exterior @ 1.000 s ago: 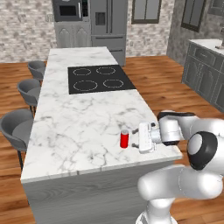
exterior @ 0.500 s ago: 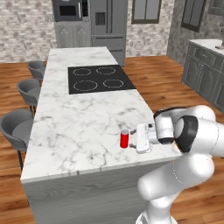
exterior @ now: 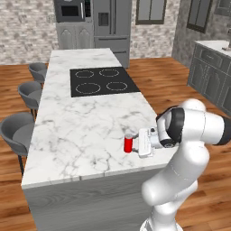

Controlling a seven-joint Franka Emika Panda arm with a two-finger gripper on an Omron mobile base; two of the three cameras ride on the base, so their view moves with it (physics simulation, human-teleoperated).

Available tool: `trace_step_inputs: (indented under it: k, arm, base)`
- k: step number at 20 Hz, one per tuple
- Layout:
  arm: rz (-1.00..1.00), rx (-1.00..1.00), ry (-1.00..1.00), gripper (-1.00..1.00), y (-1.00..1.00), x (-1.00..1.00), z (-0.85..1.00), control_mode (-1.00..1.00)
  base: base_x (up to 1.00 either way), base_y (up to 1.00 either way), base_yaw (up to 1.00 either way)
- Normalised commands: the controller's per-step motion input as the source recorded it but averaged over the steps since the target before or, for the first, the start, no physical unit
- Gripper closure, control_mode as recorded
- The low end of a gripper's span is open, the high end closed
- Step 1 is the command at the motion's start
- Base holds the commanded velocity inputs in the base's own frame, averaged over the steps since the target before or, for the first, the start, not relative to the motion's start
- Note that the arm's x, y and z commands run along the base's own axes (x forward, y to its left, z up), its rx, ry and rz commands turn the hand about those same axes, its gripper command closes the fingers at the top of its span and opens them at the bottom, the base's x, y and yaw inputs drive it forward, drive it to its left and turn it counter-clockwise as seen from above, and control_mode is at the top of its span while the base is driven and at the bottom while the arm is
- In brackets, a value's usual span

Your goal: Pick the can from the counter and place it in the open cabinet.

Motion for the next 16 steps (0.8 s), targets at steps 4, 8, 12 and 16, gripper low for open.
trace_step_inputs:
  k: [4,8,12,16]
  arm:
    - [0.00,0.00,0.07,-1.00,0.05,0.00,0.00,-1.00]
    - [0.00,0.00,0.07,-1.00,0.10,0.00,0.00,-1.00]
    - [0.00,0.00,0.09,-1.00,0.17,0.00,0.00,-1.00]
    - [0.00,0.00,0.06,-1.00,0.24,0.00,0.00,-1.00]
  base:
    - [0.00,0.00,0.00]
    - [0.00,0.00,0.00]
    - [0.00,0.00,0.00]
    - [0.00,0.00,0.00]
